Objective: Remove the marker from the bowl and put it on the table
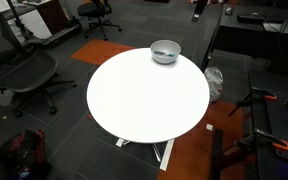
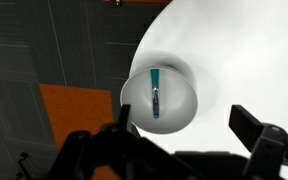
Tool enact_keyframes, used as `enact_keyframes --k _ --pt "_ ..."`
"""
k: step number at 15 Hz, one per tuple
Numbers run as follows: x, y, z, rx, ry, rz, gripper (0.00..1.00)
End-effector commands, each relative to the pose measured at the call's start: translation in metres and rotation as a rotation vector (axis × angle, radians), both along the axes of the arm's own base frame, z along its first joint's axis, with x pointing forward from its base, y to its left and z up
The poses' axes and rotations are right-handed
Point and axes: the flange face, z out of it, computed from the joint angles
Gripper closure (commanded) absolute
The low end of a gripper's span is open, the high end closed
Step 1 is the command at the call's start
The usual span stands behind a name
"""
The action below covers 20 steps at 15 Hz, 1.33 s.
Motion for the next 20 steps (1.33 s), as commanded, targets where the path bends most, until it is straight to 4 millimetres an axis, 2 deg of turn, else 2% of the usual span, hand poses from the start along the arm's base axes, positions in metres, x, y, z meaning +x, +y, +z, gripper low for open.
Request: enact_keyframes --k 1,9,20 --pt "0.032 -0.006 -0.020 0.024 0.003 0.002 0.00" --pt "0.075 -0.030 -0.078 0.083 -0.035 0.011 0.00" --pt "0.113 -0.067 -0.153 0.090 0.021 -0.019 0.00"
